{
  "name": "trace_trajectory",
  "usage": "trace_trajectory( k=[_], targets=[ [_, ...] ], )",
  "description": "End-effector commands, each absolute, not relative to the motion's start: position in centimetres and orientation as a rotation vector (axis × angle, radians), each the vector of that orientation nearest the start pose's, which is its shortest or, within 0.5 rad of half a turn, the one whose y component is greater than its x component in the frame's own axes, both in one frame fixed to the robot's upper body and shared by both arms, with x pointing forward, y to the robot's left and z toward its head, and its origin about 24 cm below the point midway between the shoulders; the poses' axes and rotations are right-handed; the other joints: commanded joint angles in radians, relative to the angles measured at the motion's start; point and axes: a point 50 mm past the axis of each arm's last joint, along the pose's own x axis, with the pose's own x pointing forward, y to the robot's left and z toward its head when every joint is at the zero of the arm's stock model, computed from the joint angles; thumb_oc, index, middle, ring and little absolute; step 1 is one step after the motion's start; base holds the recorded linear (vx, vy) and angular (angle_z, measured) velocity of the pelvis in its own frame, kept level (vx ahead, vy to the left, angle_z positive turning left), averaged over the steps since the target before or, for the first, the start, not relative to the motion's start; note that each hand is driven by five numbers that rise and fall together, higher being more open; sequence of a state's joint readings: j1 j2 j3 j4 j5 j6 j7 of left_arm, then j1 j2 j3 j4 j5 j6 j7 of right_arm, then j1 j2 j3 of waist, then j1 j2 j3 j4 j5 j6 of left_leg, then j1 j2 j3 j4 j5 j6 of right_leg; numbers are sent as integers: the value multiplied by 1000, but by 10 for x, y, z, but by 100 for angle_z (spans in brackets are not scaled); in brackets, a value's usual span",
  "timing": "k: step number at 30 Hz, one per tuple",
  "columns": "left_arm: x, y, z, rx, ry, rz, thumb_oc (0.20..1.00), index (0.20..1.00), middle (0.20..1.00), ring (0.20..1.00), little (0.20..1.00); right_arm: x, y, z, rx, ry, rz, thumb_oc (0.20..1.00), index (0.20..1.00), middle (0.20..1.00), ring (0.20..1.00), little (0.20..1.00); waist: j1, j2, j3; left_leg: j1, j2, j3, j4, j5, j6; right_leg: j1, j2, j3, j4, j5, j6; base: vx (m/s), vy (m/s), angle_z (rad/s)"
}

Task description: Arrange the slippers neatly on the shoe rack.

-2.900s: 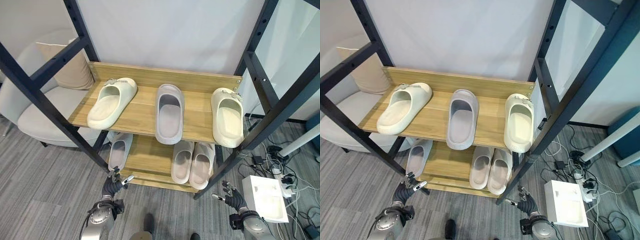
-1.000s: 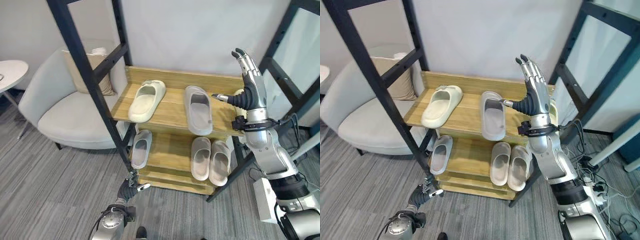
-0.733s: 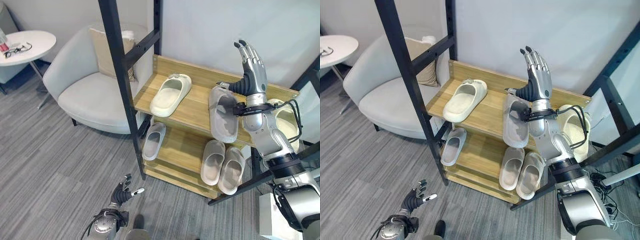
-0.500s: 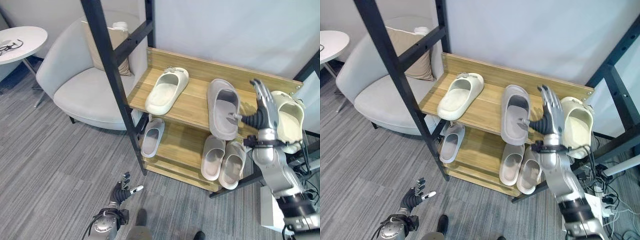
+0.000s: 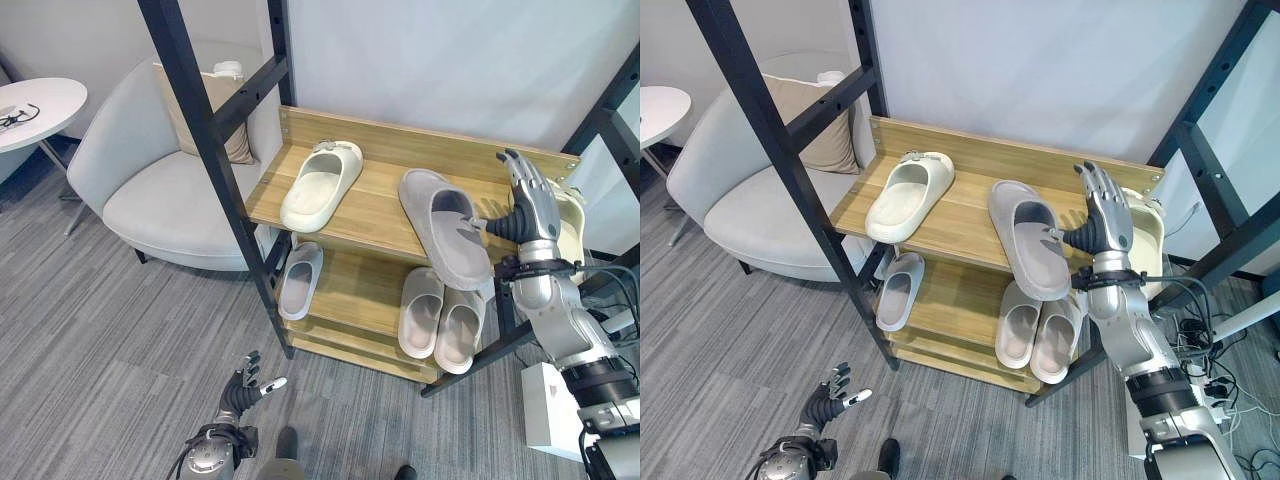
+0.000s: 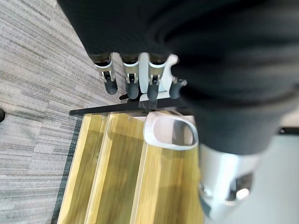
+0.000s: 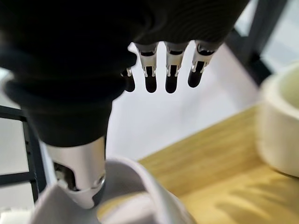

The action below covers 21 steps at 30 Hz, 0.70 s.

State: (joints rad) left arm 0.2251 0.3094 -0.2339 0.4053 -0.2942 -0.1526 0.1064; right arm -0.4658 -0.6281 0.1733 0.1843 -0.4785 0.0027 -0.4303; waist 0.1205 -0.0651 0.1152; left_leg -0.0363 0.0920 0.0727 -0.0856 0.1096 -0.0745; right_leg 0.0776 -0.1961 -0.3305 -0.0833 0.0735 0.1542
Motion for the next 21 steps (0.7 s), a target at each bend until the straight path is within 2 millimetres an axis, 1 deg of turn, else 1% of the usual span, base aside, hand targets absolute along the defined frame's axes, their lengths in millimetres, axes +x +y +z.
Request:
trace_trajectory(
  k=[1, 4, 6, 8, 12, 14, 15, 16, 17, 19, 20, 21],
  targets=[
    [183, 205, -61, 90, 406, 27, 1000, 1000, 1000, 1000, 1000, 333, -228, 206, -1082, -593, -397, 1000, 1000, 1000, 1000, 1000, 39, -23, 5, 80, -11, -14, -2, -145, 17, 48, -5, 45, -4, -90, 21, 13, 8, 3],
    [182, 206, -61, 89, 405, 29, 1000, 1000, 1000, 1000, 1000, 337, -229, 209, -1098, -585, -394, 1000, 1000, 1000, 1000, 1000, 48, -27, 6, 78, -11, -18, -2, -144, 17, 49, -3, 40, -4, -90, 21, 6, 2, 2],
    [182, 207, -61, 85, 405, 33, 1000, 1000, 1000, 1000, 1000, 341, -233, 210, -1133, -561, -389, 1000, 1000, 1000, 1000, 1000, 55, -33, 8, 74, -12, -24, -2, -142, 16, 49, -3, 34, -4, -90, 21, 9, 5, 2],
    [181, 208, -62, 76, 413, 35, 1000, 1000, 1000, 1000, 1000, 345, -241, 206, -1189, -504, -383, 1000, 1000, 1000, 1000, 1000, 62, -41, 11, 68, -12, -33, -2, -141, 15, 48, -2, 24, -2, -90, 22, 8, 5, 15],
    [178, 210, -63, 79, 423, 34, 1000, 1000, 1000, 1000, 1000, 346, -253, 193, -1243, -421, -376, 1000, 1000, 1000, 1000, 1000, 67, -45, 14, 63, -13, -39, -2, -141, 14, 48, -2, 17, 0, -90, 22, 7, 1, 9],
    [178, 211, -63, 83, 428, 31, 1000, 1000, 1000, 1000, 1000, 348, -259, 184, -1281, -360, -366, 1000, 1000, 1000, 1000, 1000, 69, -47, 17, 62, -12, -40, -2, -141, 14, 47, -2, 16, 0, -90, 21, 5, 0, 2],
    [178, 211, -63, 82, 428, 28, 1000, 1000, 1000, 1000, 1000, 351, -262, 176, -1298, -312, -356, 1000, 1000, 1000, 1000, 1000, 69, -47, 18, 63, -11, -41, -2, -141, 14, 47, -1, 17, 0, -91, 21, 0, 0, 0],
    [178, 210, -63, 77, 428, 23, 1000, 1000, 1000, 1000, 1000, 354, -263, 169, -1320, -274, -339, 511, 511, 511, 511, 511, 71, -46, 19, 63, -12, -43, -2, -141, 14, 46, 0, 16, -1, -92, 20, 0, 0, 0],
    [179, 209, -63, 78, 425, 18, 1000, 1000, 1000, 1000, 1000, 358, -263, 168, -1314, -254, -339, 200, 200, 200, 200, 200, 71, -47, 20, 63, -11, -43, -2, -140, 13, 46, 2, 17, -2, -92, 19, 0, 0, 0],
    [180, 209, -63, 79, 425, 19, 1000, 1000, 1000, 1000, 1000, 363, -255, 161, -1262, -236, -319, 200, 200, 200, 200, 200, 72, -44, 20, 63, -10, -41, -2, -140, 13, 46, 2, 20, -3, -92, 18, 0, 0, 0],
    [180, 209, -62, 79, 425, 19, 1000, 1000, 1000, 1000, 1000, 363, -255, 161, -1262, -236, -319, 200, 200, 200, 200, 200, 72, -44, 20, 63, -10, -41, -2, -140, 13, 46, 2, 20, -3, -92, 18, 0, 0, 0],
    [181, 209, -63, 73, 427, 24, 1000, 1000, 1000, 1000, 1000, 364, -248, 156, -1213, -233, -305, 200, 200, 200, 200, 200, 70, -39, 19, 65, -10, -41, -2, -140, 13, 47, 2, 22, -4, -93, 16, 0, 0, 0]
  ],
)
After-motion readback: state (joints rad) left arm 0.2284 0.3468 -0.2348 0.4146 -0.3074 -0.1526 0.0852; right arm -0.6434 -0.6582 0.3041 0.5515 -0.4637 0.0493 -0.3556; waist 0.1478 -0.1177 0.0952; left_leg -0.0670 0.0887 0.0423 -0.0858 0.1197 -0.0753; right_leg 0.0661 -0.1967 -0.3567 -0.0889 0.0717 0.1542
